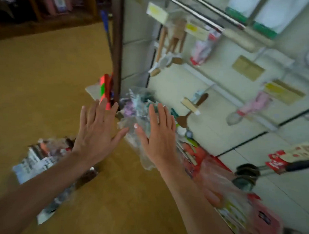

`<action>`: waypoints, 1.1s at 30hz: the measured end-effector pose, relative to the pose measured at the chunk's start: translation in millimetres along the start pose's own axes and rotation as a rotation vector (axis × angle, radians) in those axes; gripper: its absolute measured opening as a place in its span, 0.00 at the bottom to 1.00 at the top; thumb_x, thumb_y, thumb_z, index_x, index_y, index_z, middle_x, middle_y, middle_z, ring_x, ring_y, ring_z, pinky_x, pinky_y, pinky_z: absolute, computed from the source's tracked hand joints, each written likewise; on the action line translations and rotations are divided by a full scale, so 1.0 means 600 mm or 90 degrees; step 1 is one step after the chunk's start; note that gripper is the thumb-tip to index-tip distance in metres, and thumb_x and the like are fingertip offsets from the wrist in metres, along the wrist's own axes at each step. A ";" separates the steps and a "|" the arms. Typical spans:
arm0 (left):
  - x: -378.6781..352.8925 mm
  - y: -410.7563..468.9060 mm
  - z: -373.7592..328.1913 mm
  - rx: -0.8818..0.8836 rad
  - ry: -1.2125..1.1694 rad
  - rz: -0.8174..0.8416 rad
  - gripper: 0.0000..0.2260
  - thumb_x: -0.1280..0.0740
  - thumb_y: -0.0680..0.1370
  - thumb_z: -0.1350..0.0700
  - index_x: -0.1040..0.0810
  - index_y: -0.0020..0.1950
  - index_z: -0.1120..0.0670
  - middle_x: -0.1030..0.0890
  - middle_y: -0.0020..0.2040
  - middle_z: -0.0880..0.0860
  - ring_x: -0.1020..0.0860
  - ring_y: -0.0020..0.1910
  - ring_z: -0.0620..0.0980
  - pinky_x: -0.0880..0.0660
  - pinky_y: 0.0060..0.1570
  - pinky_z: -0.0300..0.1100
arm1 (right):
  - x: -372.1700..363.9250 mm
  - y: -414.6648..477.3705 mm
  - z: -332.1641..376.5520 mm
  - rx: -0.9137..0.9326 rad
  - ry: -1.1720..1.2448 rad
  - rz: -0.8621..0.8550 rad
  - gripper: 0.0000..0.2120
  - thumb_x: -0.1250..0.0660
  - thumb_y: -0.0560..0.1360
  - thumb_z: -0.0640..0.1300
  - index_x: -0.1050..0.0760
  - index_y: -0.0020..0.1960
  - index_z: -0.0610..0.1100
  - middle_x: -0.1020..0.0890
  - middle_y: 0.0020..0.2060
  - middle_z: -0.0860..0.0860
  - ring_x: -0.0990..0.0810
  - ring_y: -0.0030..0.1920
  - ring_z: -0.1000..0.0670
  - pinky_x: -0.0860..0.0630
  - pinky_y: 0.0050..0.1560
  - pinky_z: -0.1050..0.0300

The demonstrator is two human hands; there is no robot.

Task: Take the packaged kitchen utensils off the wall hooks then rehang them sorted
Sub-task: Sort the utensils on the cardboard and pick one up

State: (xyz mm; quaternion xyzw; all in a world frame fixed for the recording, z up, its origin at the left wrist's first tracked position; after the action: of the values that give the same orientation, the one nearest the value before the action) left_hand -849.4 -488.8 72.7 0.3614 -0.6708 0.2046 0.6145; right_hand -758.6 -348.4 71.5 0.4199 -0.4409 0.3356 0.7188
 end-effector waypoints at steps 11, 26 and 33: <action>-0.126 0.054 -0.487 -0.214 -0.093 0.052 0.37 0.56 0.79 0.31 0.42 0.79 0.54 0.40 0.77 0.62 0.43 0.77 0.62 0.46 0.74 0.63 | 0.141 -0.175 -0.456 -0.247 -0.052 -0.020 0.34 0.52 0.81 0.65 0.45 0.80 0.46 0.44 0.80 0.45 0.49 0.80 0.43 0.50 0.79 0.42; -0.321 0.029 -0.949 -0.342 -0.152 0.250 0.13 0.41 0.83 0.49 0.21 0.60 0.52 0.18 0.55 0.54 0.21 0.55 0.54 0.25 0.54 0.50 | 0.274 -0.375 -0.844 -0.546 0.058 -0.294 0.27 0.34 0.79 0.57 0.32 0.71 0.43 0.24 0.65 0.47 0.24 0.64 0.47 0.24 0.61 0.48; -0.425 0.041 -1.035 -0.216 -0.355 0.401 0.14 0.33 0.79 0.51 0.22 0.63 0.55 0.17 0.58 0.55 0.19 0.52 0.55 0.24 0.48 0.44 | 0.264 -0.347 -0.898 -0.564 0.164 -0.334 0.21 0.29 0.76 0.56 0.25 0.63 0.45 0.17 0.54 0.51 0.18 0.49 0.54 0.20 0.46 0.58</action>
State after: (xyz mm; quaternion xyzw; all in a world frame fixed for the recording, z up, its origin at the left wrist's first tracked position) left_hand -451.6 33.2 -71.1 0.0756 -0.9119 0.1637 0.3686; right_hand -330.4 66.1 13.4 0.1275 -0.3283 -0.0251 0.9356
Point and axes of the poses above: each hand's wrist, its own y-axis towards the middle knuckle, its own x-axis out of the back of the hand, z = x × y, the point moved 9 cm from there along y, towards the middle knuckle
